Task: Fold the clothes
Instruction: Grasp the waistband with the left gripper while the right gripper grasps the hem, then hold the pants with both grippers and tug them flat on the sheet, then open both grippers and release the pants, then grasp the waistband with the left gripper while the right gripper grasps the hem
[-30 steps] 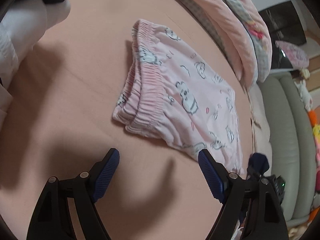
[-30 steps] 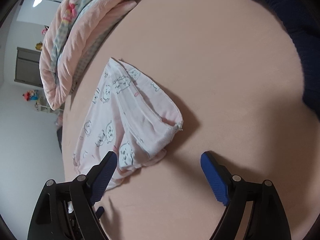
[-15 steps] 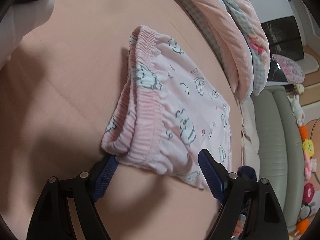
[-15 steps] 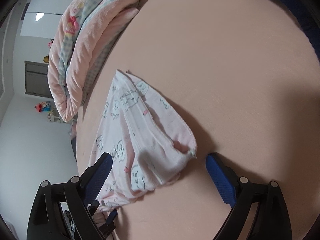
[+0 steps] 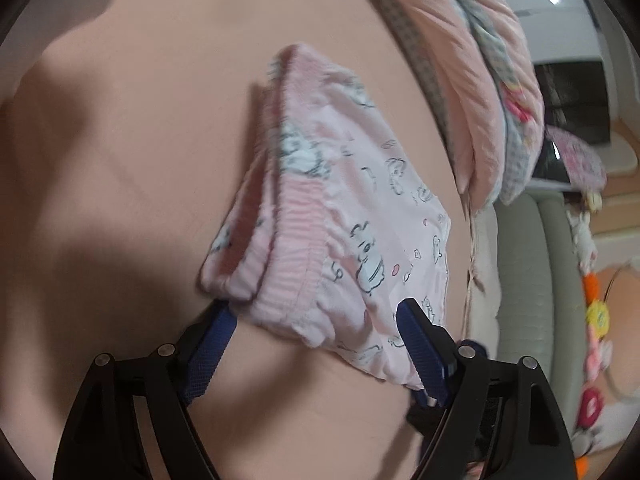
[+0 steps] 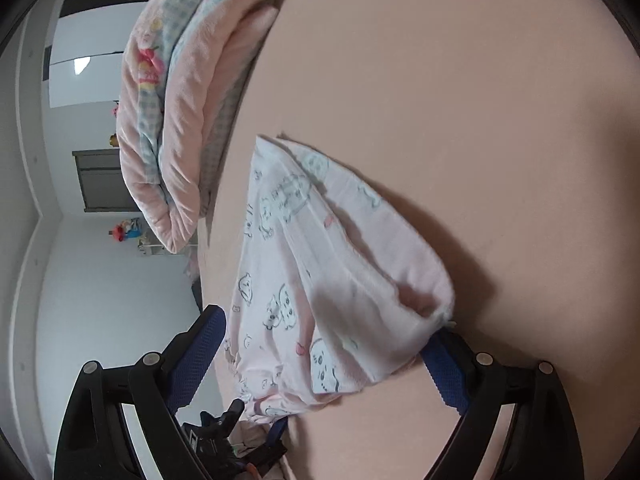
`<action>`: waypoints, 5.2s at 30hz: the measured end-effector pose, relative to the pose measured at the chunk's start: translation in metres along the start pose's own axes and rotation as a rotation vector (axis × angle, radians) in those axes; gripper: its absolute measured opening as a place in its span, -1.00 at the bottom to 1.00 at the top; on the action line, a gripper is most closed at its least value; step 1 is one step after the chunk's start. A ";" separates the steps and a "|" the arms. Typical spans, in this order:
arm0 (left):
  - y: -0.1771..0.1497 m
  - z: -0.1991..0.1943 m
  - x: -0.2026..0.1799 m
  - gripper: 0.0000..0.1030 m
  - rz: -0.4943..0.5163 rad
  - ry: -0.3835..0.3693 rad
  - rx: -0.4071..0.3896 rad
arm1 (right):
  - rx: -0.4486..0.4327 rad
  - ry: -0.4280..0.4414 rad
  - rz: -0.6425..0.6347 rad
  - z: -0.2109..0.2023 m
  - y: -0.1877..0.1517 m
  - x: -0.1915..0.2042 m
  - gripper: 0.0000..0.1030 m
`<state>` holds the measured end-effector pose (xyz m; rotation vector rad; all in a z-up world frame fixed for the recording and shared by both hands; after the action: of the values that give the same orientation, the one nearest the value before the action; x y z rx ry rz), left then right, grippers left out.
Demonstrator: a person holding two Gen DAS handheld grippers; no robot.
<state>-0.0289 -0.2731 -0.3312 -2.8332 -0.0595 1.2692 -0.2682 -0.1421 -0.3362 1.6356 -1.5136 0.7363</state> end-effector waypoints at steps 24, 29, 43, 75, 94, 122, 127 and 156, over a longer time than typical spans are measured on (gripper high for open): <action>0.002 0.008 -0.006 0.44 -0.042 -0.020 -0.079 | -0.026 -0.048 0.026 0.009 -0.015 -0.031 -0.76; -0.001 0.010 -0.012 0.19 0.022 0.061 -0.091 | -0.016 -0.102 -0.038 0.011 -0.019 -0.025 -0.76; -0.028 0.033 -0.046 -0.30 0.438 0.509 -0.205 | 0.067 -0.447 -0.420 0.031 -0.025 0.021 -0.76; -0.048 0.052 -0.095 -0.38 0.721 0.669 -0.141 | 0.082 -0.907 -0.968 0.046 -0.044 0.092 -0.75; -0.061 0.005 -0.067 -0.44 0.536 0.532 -0.105 | 0.062 -0.727 -0.725 -0.031 -0.031 0.063 -0.64; -0.090 -0.013 -0.053 0.27 0.387 0.311 -0.061 | -0.002 -0.465 -0.380 -0.069 -0.031 0.038 0.10; -0.083 -0.003 -0.048 0.41 0.307 0.291 -0.057 | -0.010 -0.433 -0.337 -0.063 -0.029 0.029 0.10; -0.049 0.032 -0.068 0.45 0.277 0.235 -0.025 | -0.017 -0.248 -0.231 0.003 0.003 0.024 0.10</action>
<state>-0.0995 -0.2265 -0.2993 -3.0708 0.3364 0.9634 -0.2680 -0.1577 -0.3175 1.9049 -1.4589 0.4057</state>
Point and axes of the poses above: each gripper's, at about its wrist camera, not at the fingertips, and z roughly the way its jaws point, x to its left, y to its top, the point moved 4 cm from there along z, roughly the way its jaws point, and after that the axes turned 9 degrees about -z, right-handed, at the moved point
